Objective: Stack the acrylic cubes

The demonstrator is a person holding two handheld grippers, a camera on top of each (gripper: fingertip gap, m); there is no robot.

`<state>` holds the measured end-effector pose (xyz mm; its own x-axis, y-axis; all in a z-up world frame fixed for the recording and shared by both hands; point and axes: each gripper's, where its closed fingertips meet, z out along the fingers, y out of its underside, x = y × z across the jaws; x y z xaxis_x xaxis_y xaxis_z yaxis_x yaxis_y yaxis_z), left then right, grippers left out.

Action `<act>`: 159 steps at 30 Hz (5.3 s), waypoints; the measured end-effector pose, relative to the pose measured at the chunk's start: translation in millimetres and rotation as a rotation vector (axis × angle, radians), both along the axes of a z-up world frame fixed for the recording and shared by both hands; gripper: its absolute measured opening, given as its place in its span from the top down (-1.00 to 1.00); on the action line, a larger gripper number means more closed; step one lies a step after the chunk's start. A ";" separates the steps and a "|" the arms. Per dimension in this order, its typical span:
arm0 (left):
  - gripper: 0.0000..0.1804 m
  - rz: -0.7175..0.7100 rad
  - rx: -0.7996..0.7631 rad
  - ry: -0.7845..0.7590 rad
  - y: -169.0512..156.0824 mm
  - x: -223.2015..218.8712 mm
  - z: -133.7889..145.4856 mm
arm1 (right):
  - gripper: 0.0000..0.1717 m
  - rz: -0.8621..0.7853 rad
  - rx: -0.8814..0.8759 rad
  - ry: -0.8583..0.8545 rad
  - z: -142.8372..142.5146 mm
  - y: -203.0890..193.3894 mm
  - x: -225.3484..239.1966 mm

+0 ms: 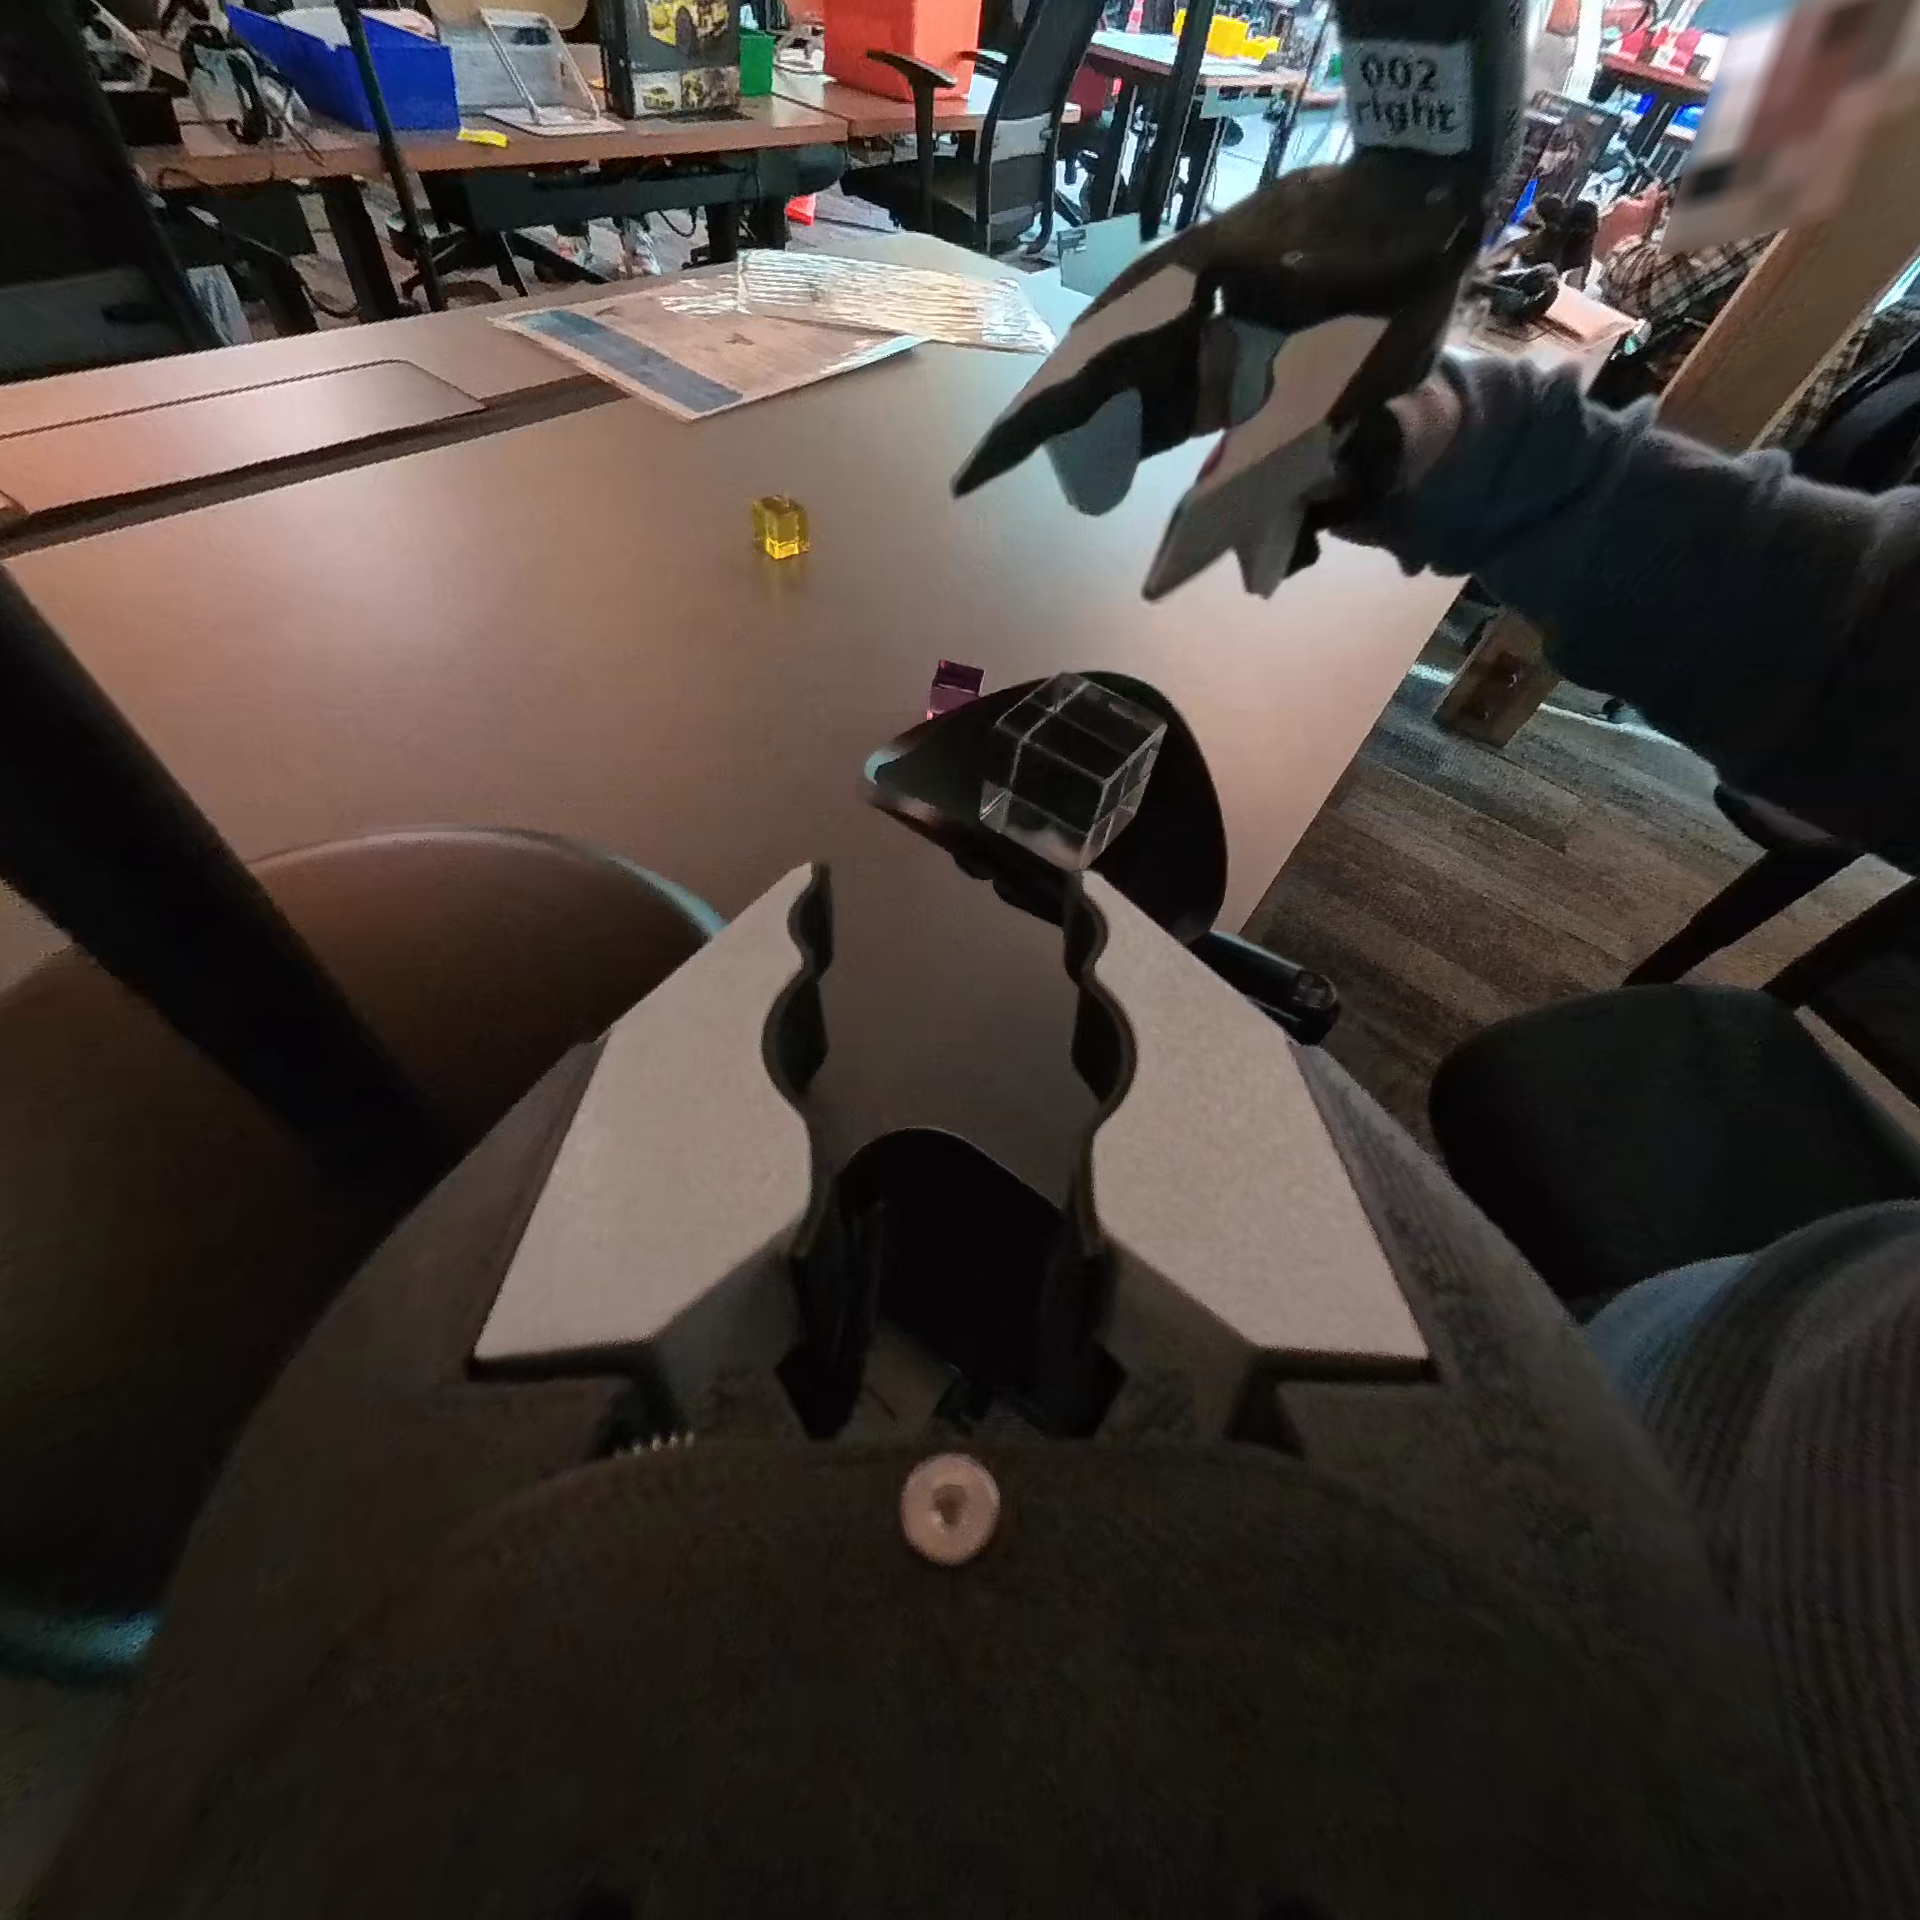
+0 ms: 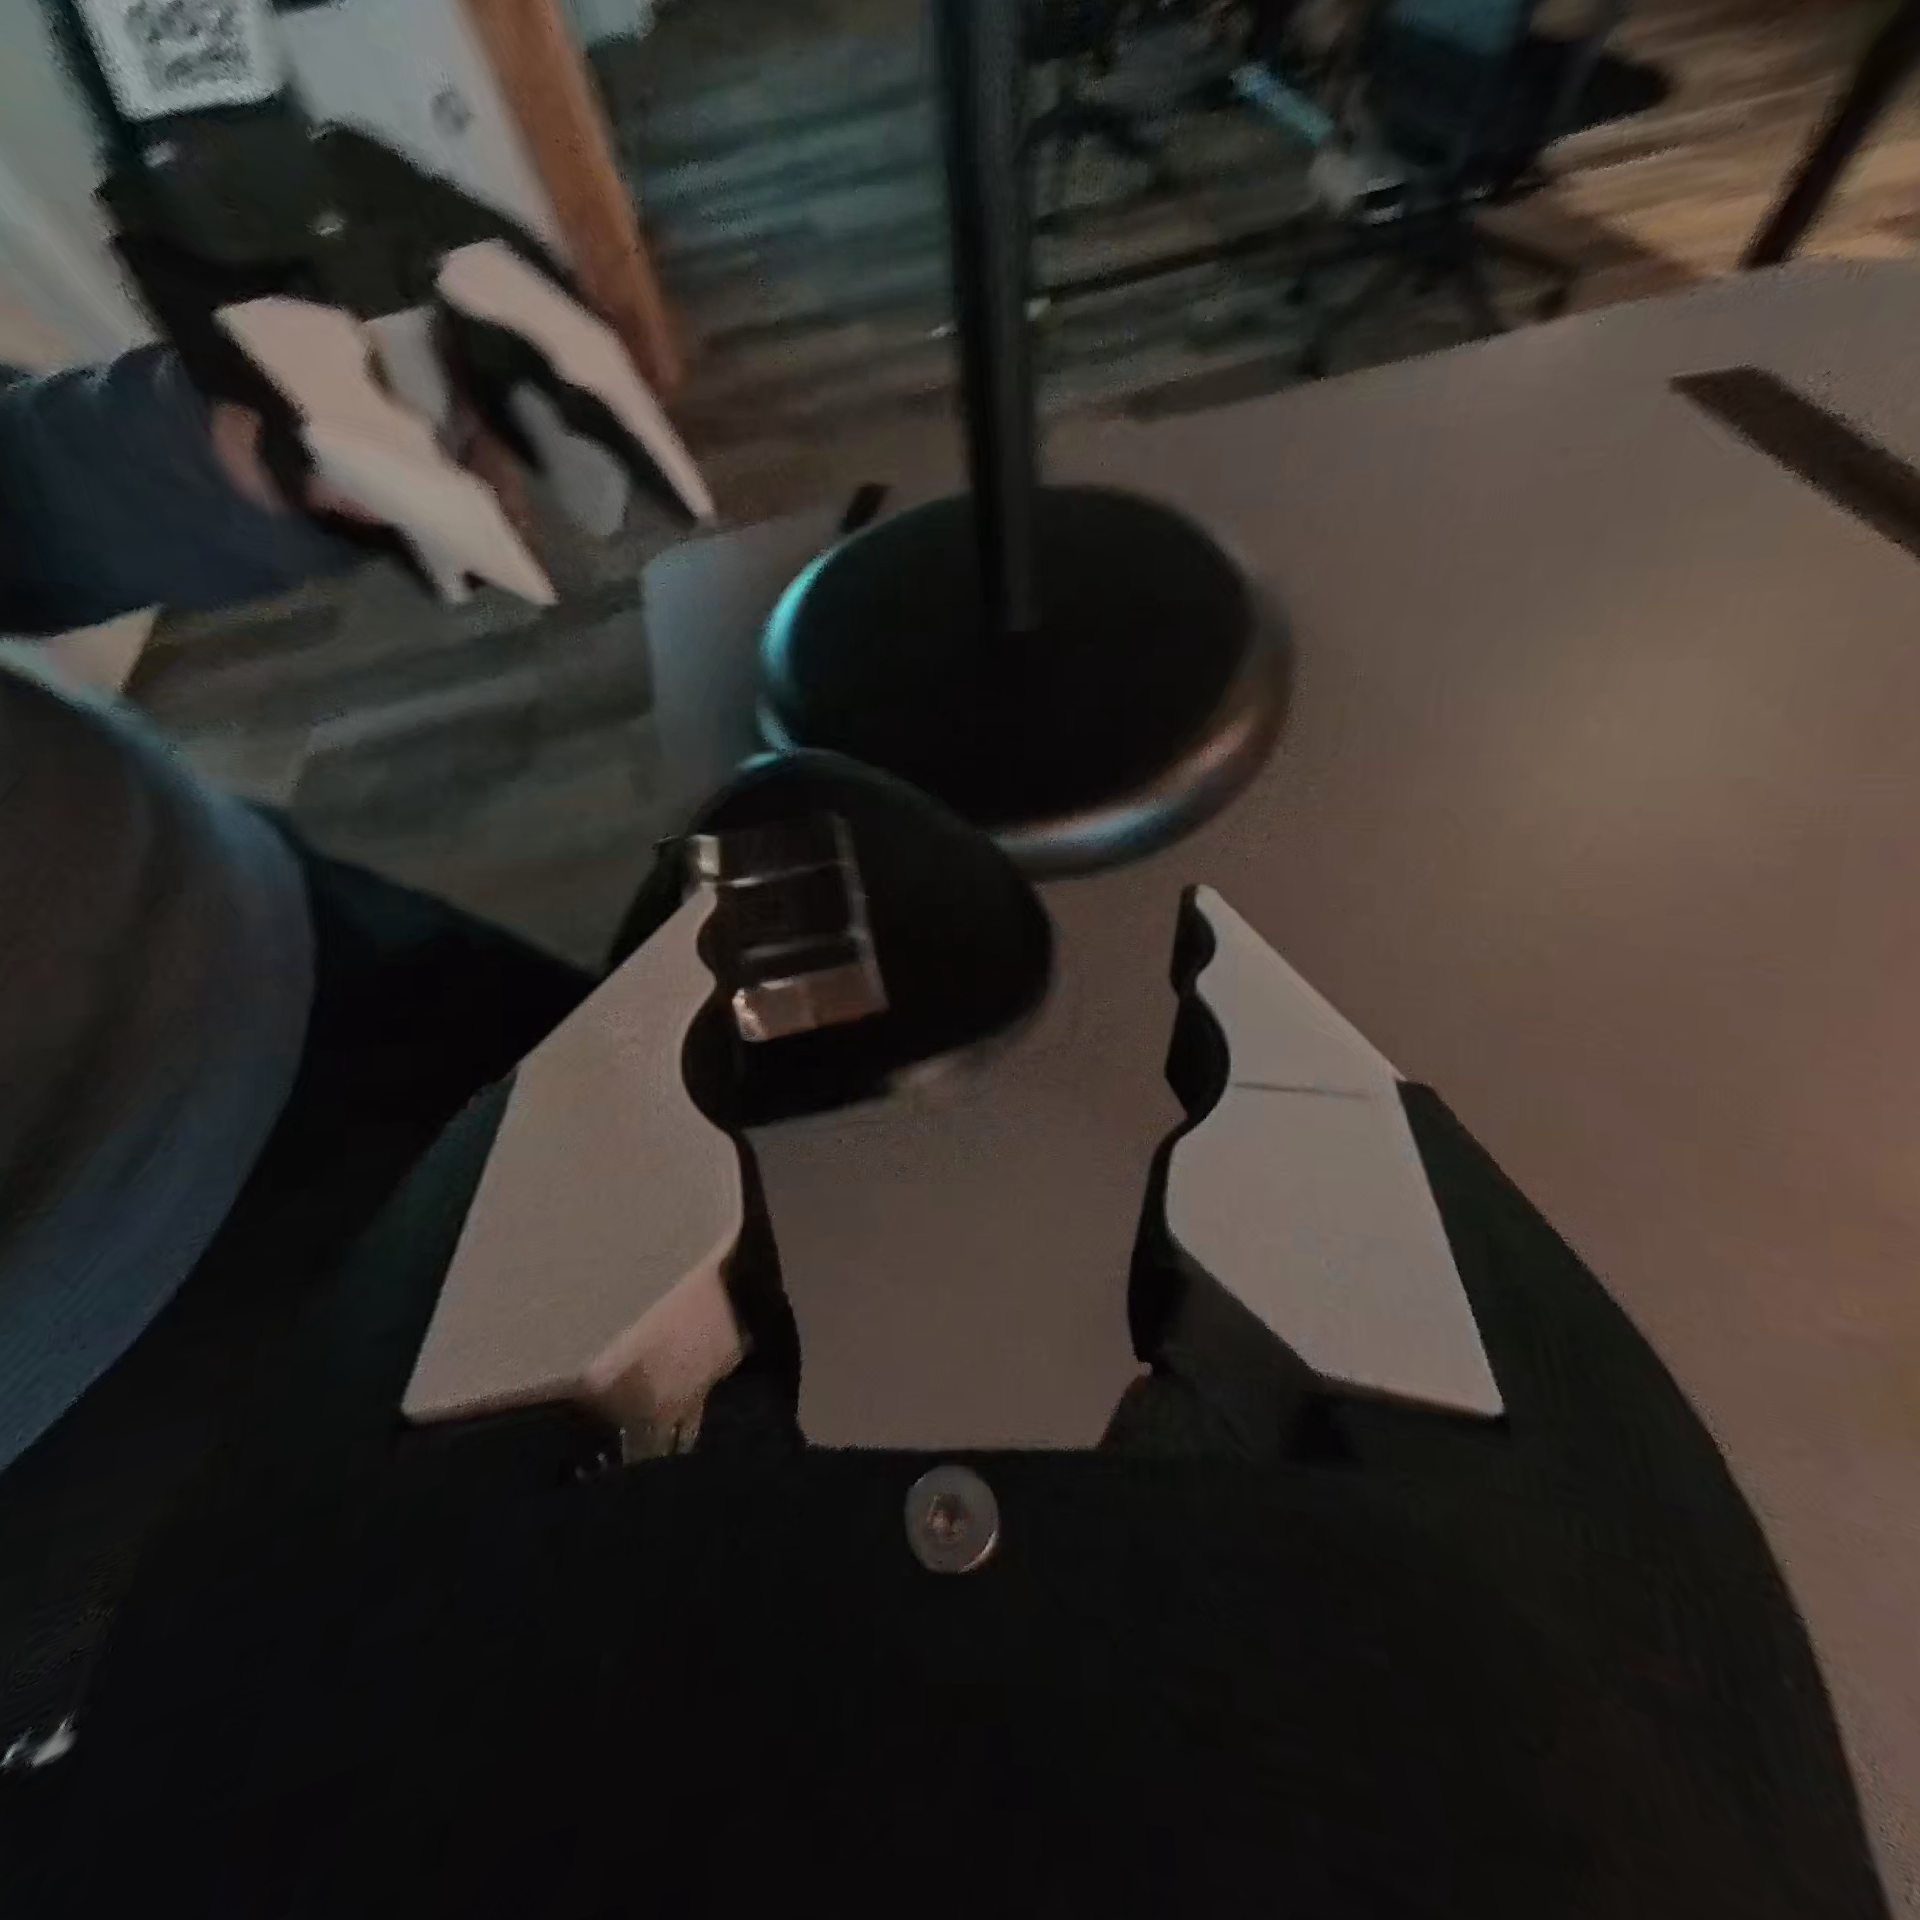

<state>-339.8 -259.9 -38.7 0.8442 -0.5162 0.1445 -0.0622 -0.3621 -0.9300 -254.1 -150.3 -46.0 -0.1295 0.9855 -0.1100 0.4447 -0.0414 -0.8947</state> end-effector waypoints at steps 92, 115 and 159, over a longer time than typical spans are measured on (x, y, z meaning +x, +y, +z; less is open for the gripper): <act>0.45 0.080 -0.033 -0.032 21.3 -24.8 -5.7 | 0.70 -1.207 0.017 -0.277 -132.3 276.5 34.1; 0.46 -0.015 -0.006 -0.047 21.8 -17.8 3.0 | 0.71 -0.855 0.087 -0.050 -12.0 135.8 71.8; 0.26 0.248 0.077 -0.069 -54.3 -108.1 22.1 | 0.27 0.177 0.061 0.056 73.8 -61.8 -19.0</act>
<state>-448.0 -314.2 -16.7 0.9357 -0.3064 0.1750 0.0846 -0.2867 -0.9543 -273.2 -212.1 27.8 -0.3058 0.9513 -0.0380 0.3895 0.0885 -0.9168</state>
